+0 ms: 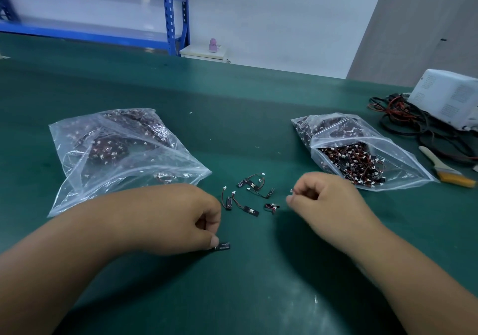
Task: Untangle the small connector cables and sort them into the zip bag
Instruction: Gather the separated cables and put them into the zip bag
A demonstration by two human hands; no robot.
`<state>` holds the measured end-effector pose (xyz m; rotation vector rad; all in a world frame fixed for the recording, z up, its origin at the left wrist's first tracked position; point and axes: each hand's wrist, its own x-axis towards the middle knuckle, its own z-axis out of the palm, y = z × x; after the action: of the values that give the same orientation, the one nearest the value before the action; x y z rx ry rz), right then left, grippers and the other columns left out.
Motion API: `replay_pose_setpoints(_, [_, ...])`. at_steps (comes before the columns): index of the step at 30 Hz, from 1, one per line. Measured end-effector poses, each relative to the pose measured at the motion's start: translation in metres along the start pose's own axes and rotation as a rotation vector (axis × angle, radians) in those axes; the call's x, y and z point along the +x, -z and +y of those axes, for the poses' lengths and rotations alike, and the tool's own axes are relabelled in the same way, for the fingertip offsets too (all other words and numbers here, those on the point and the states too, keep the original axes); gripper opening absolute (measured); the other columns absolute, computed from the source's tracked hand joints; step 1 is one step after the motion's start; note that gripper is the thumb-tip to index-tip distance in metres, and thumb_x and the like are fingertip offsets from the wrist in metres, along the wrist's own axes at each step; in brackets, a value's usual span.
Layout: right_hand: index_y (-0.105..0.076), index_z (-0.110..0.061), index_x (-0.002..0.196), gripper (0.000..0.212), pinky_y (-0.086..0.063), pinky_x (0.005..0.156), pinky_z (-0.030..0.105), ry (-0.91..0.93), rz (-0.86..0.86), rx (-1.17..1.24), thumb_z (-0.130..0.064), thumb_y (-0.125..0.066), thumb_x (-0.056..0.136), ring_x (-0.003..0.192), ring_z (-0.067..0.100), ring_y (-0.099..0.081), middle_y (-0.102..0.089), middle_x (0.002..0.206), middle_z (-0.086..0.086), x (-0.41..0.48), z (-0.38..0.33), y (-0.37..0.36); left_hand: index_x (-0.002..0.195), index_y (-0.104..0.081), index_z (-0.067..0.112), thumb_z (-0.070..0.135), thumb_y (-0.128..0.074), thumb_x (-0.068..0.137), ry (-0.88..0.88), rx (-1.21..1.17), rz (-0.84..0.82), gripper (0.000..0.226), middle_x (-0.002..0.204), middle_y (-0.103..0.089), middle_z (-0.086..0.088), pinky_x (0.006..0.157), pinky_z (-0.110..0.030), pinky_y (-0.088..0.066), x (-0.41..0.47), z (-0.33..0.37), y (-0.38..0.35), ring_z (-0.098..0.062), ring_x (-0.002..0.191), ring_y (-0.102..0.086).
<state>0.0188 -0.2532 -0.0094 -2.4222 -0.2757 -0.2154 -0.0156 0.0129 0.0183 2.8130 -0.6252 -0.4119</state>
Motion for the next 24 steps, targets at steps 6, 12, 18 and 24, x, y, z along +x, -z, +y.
replay_pose_setpoints(6, [-0.063, -0.038, 0.076, 0.012, -0.038, 0.051, 0.024, -0.085, 0.043, 0.03, -0.032, -0.071, 0.082, 0.046, 0.002, -0.046, -0.059, 0.059, -0.016, 0.006, 0.012, -0.003, 0.091, -0.057, 0.043, 0.057, -0.069, 0.075, -0.032, -0.001, 0.009, 0.025, 0.09, -0.058, 0.029, 0.071, -0.025, -0.052, -0.001, 0.003, -0.003, 0.006, 0.077, -0.056])
replay_pose_setpoints(12, [-0.064, -0.033, 0.074, 0.013, -0.041, 0.052, 0.025, -0.045, -0.008, 0.046, -0.031, -0.073, 0.082, 0.047, 0.003, -0.046, -0.059, 0.059, -0.014, 0.004, 0.008, -0.006, 0.087, -0.057, 0.04, 0.05, -0.064, 0.084, -0.053, 0.001, 0.026, 0.012, 0.085, -0.06, 0.021, 0.068, -0.021, -0.049, 0.004, 0.005, -0.007, 0.003, 0.076, -0.056])
replay_pose_setpoints(18, [-0.065, -0.028, 0.07, 0.013, -0.038, 0.048, 0.021, 0.028, -0.127, 0.072, -0.024, -0.076, 0.077, 0.045, 0.002, -0.042, -0.056, 0.051, -0.013, -0.001, 0.001, -0.003, 0.086, -0.052, 0.042, 0.05, -0.06, 0.086, -0.089, -0.023, 0.085, 0.01, 0.091, -0.054, 0.025, 0.071, -0.022, -0.048, 0.005, 0.002, -0.008, 0.004, 0.08, -0.053])
replay_pose_setpoints(24, [-0.066, -0.028, 0.076, 0.013, -0.041, 0.053, 0.021, 0.187, -0.25, 0.117, -0.027, -0.079, 0.08, 0.053, 0.001, -0.046, -0.059, 0.061, -0.009, -0.009, -0.006, -0.007, 0.088, -0.051, 0.042, 0.048, -0.061, 0.087, -0.121, -0.05, 0.154, 0.011, 0.091, -0.055, 0.023, 0.075, -0.026, -0.048, 0.008, 0.006, -0.008, 0.001, 0.084, -0.053])
